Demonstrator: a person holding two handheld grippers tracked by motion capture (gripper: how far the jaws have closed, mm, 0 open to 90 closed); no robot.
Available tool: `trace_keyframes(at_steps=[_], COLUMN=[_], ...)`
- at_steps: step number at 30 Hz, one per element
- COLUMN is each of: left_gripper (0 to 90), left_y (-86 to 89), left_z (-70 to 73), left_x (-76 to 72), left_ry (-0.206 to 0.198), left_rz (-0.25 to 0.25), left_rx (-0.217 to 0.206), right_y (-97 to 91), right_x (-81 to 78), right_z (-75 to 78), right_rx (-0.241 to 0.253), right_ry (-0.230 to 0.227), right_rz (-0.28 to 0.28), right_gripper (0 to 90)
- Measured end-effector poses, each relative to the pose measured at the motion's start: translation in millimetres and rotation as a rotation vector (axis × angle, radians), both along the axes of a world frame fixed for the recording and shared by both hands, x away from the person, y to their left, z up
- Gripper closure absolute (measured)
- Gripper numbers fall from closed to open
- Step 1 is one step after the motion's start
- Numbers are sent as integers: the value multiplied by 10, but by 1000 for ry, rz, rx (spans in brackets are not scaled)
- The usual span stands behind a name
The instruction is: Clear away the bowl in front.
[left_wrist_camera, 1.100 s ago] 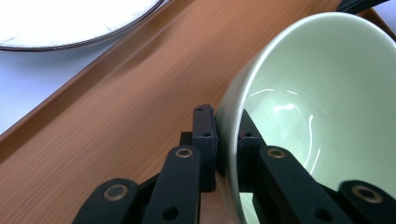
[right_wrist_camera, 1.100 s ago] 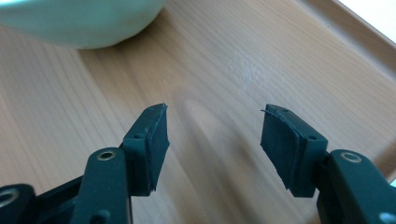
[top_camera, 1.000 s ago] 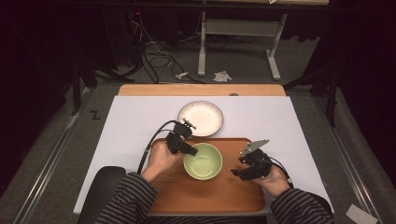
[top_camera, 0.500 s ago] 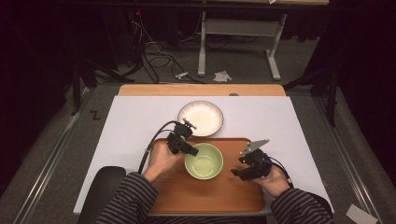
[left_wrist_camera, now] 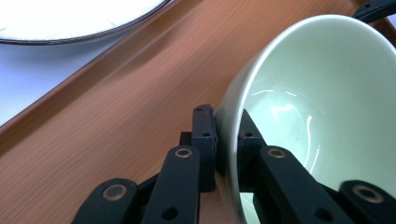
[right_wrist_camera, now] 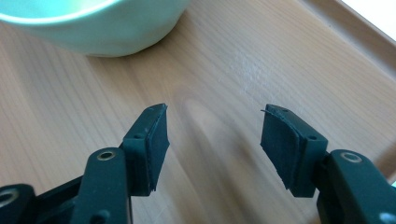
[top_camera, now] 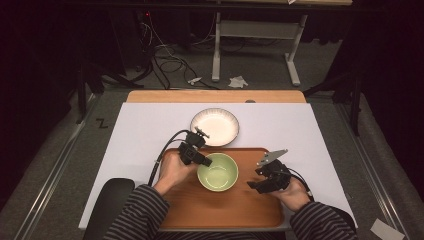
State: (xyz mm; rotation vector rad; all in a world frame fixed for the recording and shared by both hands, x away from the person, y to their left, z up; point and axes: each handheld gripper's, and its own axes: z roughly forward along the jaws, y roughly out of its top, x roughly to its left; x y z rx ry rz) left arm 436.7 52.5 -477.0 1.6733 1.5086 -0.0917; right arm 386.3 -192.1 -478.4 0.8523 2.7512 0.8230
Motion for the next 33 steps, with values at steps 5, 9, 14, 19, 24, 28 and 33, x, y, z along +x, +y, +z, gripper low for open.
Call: trace_keyframes(at_steps=[5, 9, 14, 19, 24, 28, 33], left_gripper=[829, 829, 830, 828, 820, 794, 593], left_y=[4, 10, 25, 24, 21, 14, 14], left_z=[-12, -25, -38, -50, -47, -19, 64], left_x=[14, 21, 22, 15, 14, 13, 3], left_ry=[8, 12, 10, -6, -6, -19, -57], left_rz=[10, 15, 1, 3, 17, 42, 101], left_rx=[-14, -15, -13, -16, -21, -48, -108], right_y=[-2, 3, 2, 6, 4, 12, 4], right_x=[-1, 0, -3, 2, 4, -1, 4], right_z=[2, -3, -1, -8, -6, -10, -8], right_rx=[0, 0, -1, -6, -10, -11, -8], right_ry=[0, 3, 3, 5, 8, 14, 9], right_rz=[-2, 0, -3, 5, 4, 3, 5], right_gripper=[431, 431, 431, 430, 429, 429, 429])
